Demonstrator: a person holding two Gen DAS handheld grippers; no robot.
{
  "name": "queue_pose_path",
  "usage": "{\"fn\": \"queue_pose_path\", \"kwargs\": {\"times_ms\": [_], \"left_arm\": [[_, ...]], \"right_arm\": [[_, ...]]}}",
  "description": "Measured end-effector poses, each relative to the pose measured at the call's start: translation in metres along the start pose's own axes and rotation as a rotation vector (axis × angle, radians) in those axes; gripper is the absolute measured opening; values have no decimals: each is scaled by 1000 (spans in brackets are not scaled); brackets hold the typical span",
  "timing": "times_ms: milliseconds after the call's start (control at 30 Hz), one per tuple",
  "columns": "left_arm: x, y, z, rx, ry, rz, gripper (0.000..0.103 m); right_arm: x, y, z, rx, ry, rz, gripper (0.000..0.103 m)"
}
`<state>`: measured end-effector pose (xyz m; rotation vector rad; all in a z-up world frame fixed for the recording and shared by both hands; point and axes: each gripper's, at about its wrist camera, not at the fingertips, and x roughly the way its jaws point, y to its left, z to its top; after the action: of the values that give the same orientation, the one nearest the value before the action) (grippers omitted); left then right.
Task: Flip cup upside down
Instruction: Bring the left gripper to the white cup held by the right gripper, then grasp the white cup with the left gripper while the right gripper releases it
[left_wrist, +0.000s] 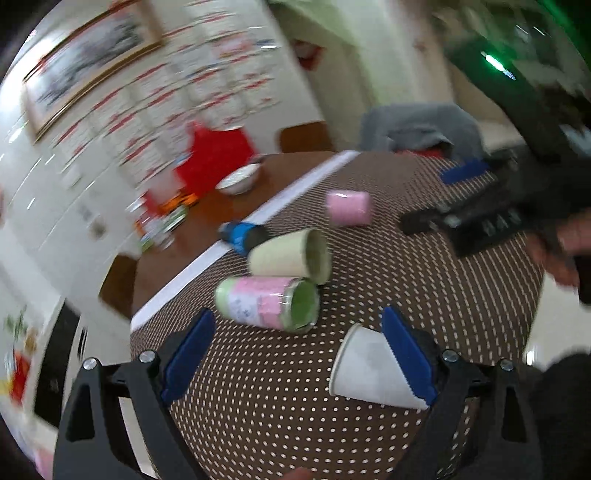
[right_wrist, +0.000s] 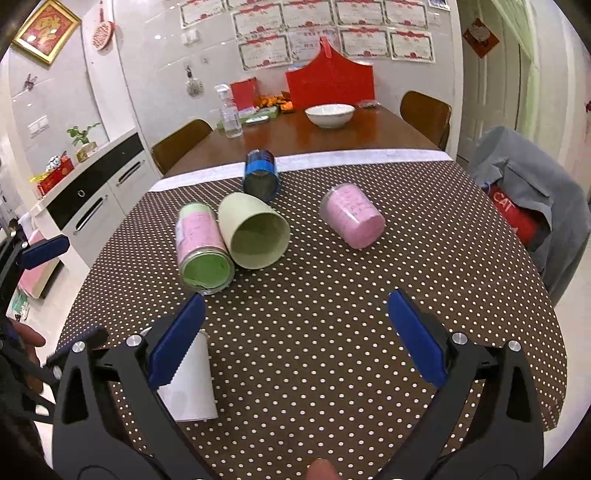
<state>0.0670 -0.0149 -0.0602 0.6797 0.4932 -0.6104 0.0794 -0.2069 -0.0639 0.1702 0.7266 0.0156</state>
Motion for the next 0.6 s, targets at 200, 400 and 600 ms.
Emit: {"fn": "queue_pose_path", "kwargs": {"times_ms": [200, 400, 600], "left_arm": [[17, -18, -5, 237, 60, -167, 90], [30, -27, -7, 436, 105, -318, 90], [43, -43, -6, 668, 139, -503, 90]], "right_arm": [[10, -8, -2, 38, 56, -17, 97], [18, -19, -6, 91, 105, -32, 97], [24, -34, -12, 150, 142, -59, 97]]}}
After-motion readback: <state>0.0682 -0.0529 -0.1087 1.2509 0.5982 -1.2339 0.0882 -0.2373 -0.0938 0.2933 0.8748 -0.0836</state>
